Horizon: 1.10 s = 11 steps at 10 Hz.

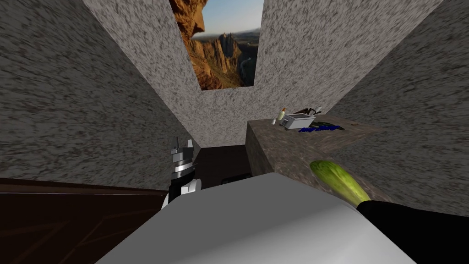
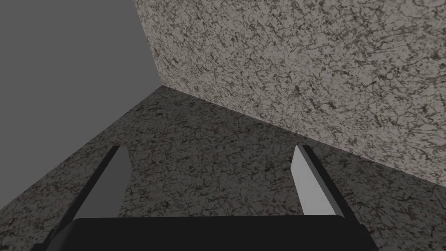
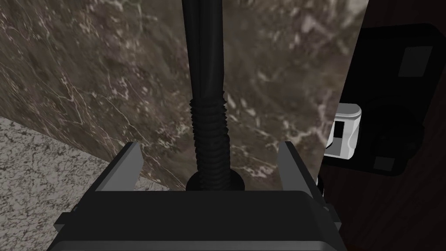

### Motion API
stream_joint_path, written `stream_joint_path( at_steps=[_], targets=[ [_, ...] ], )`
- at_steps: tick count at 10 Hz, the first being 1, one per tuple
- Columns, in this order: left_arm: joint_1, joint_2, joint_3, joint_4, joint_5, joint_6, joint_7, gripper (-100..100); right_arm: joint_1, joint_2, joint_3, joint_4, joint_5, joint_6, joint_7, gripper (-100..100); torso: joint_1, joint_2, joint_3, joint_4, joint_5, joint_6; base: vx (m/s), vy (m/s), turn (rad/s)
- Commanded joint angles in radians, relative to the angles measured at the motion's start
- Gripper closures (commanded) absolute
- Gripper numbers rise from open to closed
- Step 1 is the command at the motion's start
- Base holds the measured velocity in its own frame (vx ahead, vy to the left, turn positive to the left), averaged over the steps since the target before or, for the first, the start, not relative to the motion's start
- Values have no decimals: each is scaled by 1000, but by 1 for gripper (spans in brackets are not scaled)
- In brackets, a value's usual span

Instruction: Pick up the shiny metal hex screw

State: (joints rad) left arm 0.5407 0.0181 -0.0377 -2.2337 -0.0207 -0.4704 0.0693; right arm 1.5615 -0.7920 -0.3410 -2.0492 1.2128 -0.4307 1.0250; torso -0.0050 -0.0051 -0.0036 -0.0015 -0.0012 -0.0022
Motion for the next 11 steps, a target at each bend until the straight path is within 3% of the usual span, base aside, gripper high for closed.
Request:
stream_joint_path(
  at_steps=[1, 2, 6, 7, 8, 11],
  targets=[
    [0, 0, 0, 0, 0, 0, 0, 0, 0, 0, 0, 0, 0, 0, 0, -100, 0, 0, 0, 0, 0, 0, 29, 4, -4],
    [0, 0, 0, 0, 0, 0, 0, 0, 0, 0, 0, 0, -1, -1, 7, 100, 0, 2, 1, 1, 0, 0, 5, 1, 1],
    [0, 0, 0, 0, 0, 0, 0, 0, 0, 0, 0, 0, 0, -1, 7, 100, -1, 5, 3, 1, -1, 0, 0, 0, 0],
    [0, 0, 0, 0, 0, 0, 0, 0, 0, 0, 0, 0, 0, -1, 7, 0, -1, 5, 3, 1, -1, 0, 0, 0, 0],
    [0, 0, 0, 0, 0, 0, 0, 0, 1, -11, -5, -4, 21, 11, -34, 100, -1, 5, 3, 1, -1, 0, -68, 20, 163],
    [0, 0, 0, 0, 0, 0, 0, 0, 5, -34, -18, -15, 70, 35, -123, 100, 0, 12, 7, 3, 0, 0, -122, 23, 192]
  ],
)
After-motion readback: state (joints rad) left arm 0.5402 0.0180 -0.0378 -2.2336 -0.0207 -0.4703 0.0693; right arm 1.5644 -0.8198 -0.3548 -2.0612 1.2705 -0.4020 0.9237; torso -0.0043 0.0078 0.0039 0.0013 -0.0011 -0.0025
